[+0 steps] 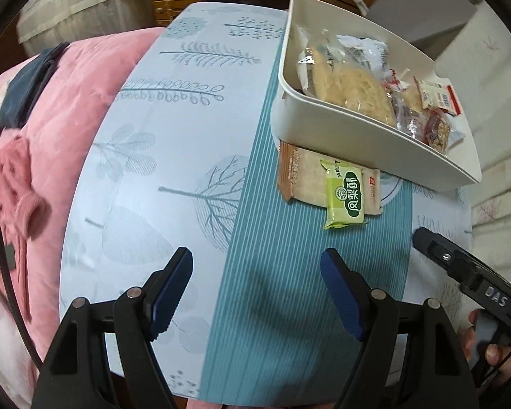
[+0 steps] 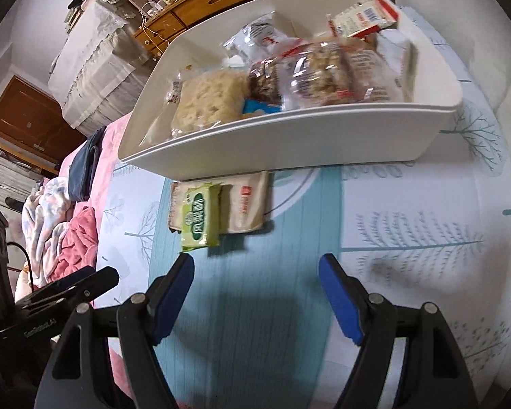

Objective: Organize snacks
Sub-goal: 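Move left tool to the brown cracker packet while right tool grasps the green cake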

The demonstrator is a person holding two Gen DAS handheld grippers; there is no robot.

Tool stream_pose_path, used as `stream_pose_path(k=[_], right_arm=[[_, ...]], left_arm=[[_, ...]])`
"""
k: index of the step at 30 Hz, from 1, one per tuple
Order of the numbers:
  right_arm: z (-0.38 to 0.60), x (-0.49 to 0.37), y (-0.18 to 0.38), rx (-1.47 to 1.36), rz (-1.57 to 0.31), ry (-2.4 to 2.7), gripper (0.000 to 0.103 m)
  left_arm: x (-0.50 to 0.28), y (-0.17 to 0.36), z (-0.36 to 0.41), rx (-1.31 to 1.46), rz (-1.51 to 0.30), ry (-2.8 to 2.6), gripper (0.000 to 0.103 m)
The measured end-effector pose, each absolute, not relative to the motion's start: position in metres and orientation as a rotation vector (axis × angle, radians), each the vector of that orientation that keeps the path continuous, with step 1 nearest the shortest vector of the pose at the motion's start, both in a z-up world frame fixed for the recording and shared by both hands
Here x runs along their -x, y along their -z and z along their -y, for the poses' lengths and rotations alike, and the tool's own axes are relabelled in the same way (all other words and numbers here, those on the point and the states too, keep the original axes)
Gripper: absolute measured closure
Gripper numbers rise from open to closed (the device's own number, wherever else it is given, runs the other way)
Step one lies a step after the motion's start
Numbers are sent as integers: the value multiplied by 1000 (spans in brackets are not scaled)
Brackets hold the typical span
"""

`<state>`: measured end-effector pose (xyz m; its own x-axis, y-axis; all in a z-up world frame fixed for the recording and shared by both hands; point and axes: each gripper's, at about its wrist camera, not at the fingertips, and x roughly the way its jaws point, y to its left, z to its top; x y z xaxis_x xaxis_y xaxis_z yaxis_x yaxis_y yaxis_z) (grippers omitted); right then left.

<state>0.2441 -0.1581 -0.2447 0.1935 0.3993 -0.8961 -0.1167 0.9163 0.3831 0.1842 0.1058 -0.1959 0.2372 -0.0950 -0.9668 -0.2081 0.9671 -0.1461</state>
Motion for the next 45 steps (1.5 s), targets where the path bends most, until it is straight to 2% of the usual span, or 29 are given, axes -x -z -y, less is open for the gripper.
stream_pose_path(k=[20,28,30,45], right_arm=[[70,-234,269,-131,-1267,-248,28],[53,-241,281,-76,-1272,-205,46],[52,-242,283,-70,-1279,-195,58],[103,-205,269,-134,-1273,-66,59]], left_arm=[[-218,209,-131,53,-1337,196,26],[-225,220,-127,-49,-1359,265,23],[-225,222,-125,-59,-1357,291,23],[-217,227,-57,-345,-1134,568,23]])
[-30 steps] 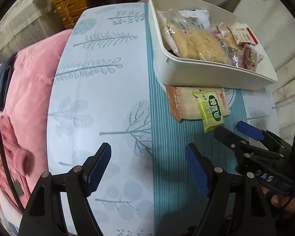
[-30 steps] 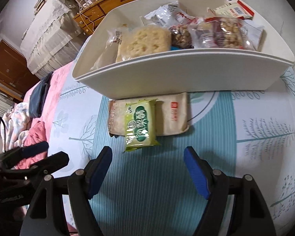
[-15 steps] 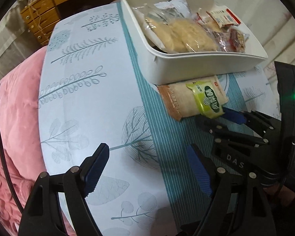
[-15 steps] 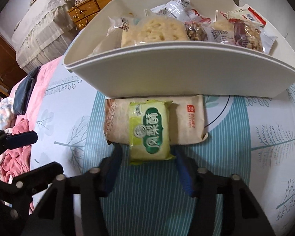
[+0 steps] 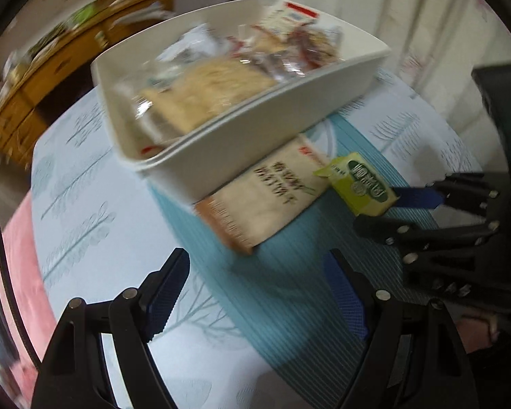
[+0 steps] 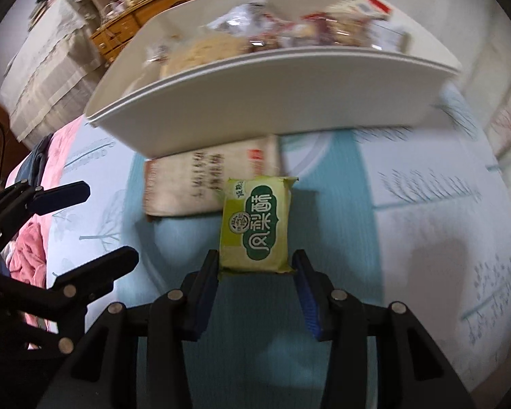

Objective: Organize snacks
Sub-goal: 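Move left tool to the brown cracker packet while right tool grasps the green cake, then close left tool on the brown cracker packet while right tool holds the green cake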

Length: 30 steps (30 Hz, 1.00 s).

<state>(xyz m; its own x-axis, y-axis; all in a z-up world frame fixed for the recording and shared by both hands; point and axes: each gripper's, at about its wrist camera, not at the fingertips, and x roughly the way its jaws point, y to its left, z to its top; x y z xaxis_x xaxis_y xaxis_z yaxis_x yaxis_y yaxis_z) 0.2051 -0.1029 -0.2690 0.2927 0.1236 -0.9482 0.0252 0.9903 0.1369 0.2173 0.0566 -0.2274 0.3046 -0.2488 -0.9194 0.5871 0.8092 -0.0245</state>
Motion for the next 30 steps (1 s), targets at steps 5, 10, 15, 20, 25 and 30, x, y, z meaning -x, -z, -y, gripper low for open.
stream_pose_path(k=[5,10,15,20,25,30], right_arm=[[130,-187,265,-177,-1284,1,60],[149,-173,260,-206,-1283,29,60],[157,-163,258,-208,-1281,21,60],[164,-155,260,-207,-1300,7,60],[172,-148,258,-204,-1307,-5,60],[175,-151,258,-205,-1307,-17,60]], left_arm=[[-213,237,-32,-426,-1103,618,23],[-215,248,-11,-452,-1105,630,23],[-219,256,4,-488,-1096,613,23],[-228,265,14,-514,-1095,567,23],[-235,272,20,-520,-1100,530,23],[-240,273,27,-510,-1083,519,23]])
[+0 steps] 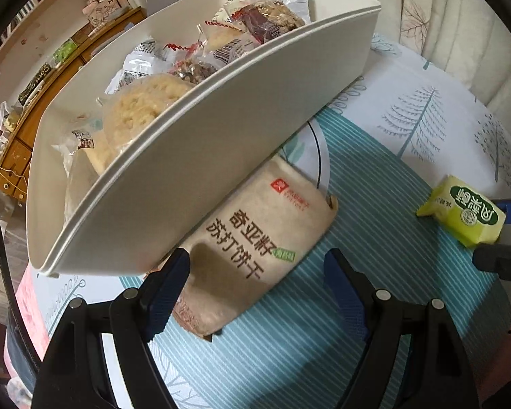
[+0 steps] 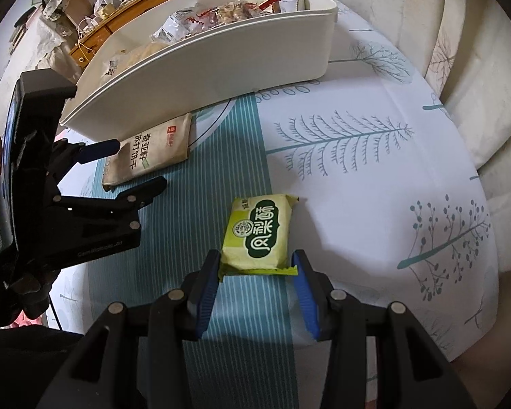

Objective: Organize snacks
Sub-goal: 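Close left tool on the brown cracker packet while right tool holds the green cake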

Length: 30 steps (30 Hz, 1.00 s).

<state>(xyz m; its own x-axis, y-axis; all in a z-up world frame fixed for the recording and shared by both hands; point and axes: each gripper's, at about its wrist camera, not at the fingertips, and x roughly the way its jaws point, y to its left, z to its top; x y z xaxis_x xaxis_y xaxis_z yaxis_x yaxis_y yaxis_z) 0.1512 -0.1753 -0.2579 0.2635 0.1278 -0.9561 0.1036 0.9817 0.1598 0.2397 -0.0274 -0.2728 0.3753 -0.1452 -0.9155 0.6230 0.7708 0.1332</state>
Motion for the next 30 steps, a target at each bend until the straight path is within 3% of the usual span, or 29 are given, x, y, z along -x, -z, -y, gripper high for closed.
stream_pose_path(k=[6,15,22,30], right_arm=[[177,-155,259,-201,-1315,-38,60],[178,-159,259,-199,-1320,-48,60],[177,-157,258,-203,-1315,-42,60],[174,-153,257,-209,-1305,-29,60]], left_arm=[[-251,273,22,-446,-1079,517,23],[-251,273,17,-450,-1041,527,32],[-237,273,14,-505,-998,541,47],[-217,264,25,-570,-949,582,74]])
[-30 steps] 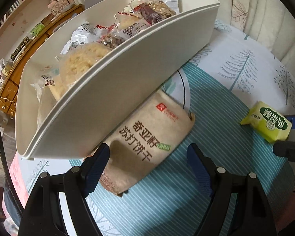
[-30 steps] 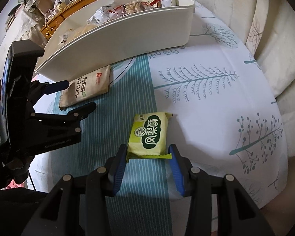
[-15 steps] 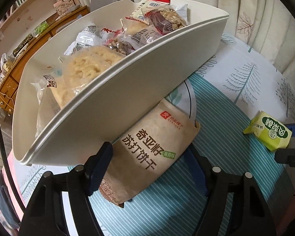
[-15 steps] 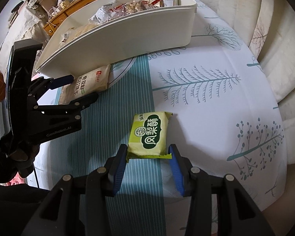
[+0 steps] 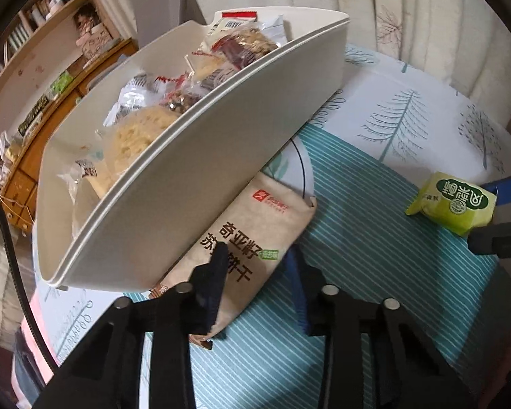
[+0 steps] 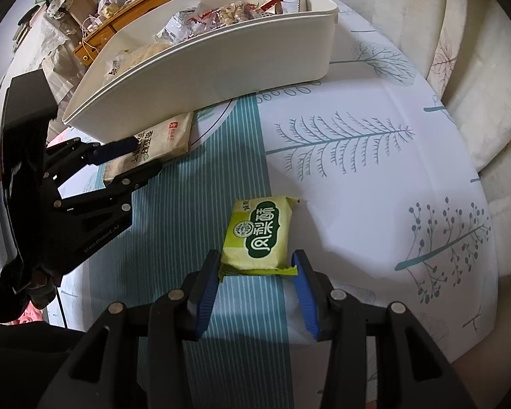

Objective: Organize snacks
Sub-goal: 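Close left tool on the brown cracker packet while right tool holds the green cake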

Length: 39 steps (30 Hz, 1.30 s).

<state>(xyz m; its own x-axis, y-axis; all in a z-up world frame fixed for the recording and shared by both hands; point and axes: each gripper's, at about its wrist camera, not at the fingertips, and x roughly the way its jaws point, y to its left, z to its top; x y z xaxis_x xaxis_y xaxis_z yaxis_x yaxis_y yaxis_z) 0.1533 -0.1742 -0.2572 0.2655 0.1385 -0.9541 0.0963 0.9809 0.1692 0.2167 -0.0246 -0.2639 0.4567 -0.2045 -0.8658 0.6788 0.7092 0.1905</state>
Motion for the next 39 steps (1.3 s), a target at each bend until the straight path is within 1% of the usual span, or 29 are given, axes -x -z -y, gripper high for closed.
stream_pose_path(k=[1,3,4,5,7,18,19,20,21,22,23,27,28,30,32,39], right_arm=[[174,-153,257,-209,-1303,-27,60],[173,-152,256,-210,-1299,-24,60],[172,-152,255,-211,-1297,-23,60],[172,-151,255,-212,-1295,-22,60],[171,-151,254,-213,-1290,-19,60],[170,-148,248,-232,-1262,-1,60],[170,-148,247,-234,-1259,0,60],[171,-148,246,-237,-1256,2,60],[171,-149,247,-241,-1254,3,60],[172,-149,247,-244,-1253,5,60],[172,-149,247,-246,-1252,6,60],[172,-149,246,-248,-1253,7,60],[172,-149,246,-248,-1254,8,60],[173,-149,246,-249,-1255,8,60],[174,-148,246,-252,-1255,10,60],[178,-148,245,-262,-1254,21,60]], left_arm=[[-217,262,25,-571,-952,587,78],[-216,259,24,-569,-952,594,81],[-215,258,24,-564,-958,605,87],[-214,257,24,-559,-966,614,96],[-212,255,24,-544,-987,630,101],[-204,244,6,-458,-1057,679,101],[-205,242,3,-439,-1060,690,99],[-206,241,2,-429,-1064,695,92],[-208,241,0,-422,-1072,696,89],[-209,241,-1,-418,-1077,698,84],[-211,242,-1,-415,-1083,702,77],[-220,243,1,-435,-1088,688,61],[-223,243,2,-443,-1088,680,55],[-228,243,5,-449,-1087,670,49],[-233,245,7,-458,-1096,656,41],[-252,254,13,-467,-1137,605,41]])
